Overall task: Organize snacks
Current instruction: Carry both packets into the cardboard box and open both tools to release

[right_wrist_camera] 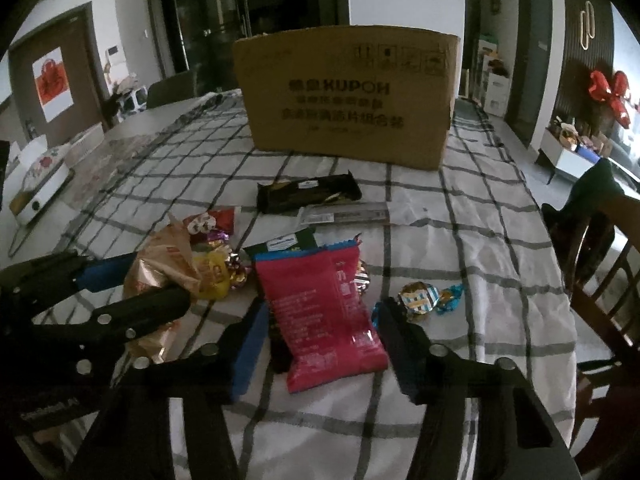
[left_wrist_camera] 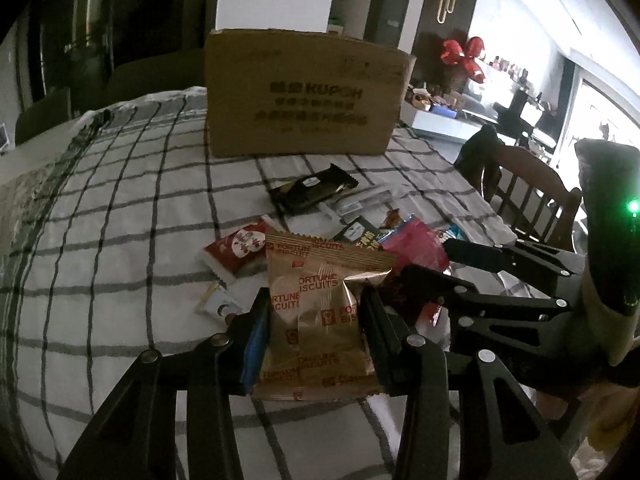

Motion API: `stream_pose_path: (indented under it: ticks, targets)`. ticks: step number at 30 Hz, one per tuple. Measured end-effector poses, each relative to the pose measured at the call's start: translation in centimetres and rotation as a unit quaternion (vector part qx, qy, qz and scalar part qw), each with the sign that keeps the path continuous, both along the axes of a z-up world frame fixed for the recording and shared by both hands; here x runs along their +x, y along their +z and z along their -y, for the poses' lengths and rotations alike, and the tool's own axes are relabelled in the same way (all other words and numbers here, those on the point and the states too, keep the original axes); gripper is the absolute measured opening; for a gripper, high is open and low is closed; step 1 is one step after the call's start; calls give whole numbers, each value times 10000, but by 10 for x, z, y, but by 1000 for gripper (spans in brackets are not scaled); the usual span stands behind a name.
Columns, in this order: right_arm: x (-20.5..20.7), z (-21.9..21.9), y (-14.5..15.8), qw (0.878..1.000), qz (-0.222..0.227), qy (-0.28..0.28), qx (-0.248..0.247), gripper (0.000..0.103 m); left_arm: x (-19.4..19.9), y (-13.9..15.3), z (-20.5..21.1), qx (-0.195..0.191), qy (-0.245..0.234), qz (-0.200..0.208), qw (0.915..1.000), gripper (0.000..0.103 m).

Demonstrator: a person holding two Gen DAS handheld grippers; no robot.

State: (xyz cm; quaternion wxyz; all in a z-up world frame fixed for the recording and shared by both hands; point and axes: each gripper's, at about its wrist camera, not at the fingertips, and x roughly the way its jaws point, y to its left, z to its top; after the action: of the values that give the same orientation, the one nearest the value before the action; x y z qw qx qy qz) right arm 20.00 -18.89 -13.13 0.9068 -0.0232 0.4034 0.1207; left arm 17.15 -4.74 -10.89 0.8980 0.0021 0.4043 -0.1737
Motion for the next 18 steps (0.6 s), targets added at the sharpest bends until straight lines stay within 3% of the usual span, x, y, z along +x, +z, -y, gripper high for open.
stream_pose_path:
  ticks: [9,18]
  targets:
    - [-2,4,7,9997,9,-136,183,37,1,17,1,13,203,156,9997,44]
    - [-11,11,48,9976,455,-261,461,36,7,59,4,-47,288,621,9976,44]
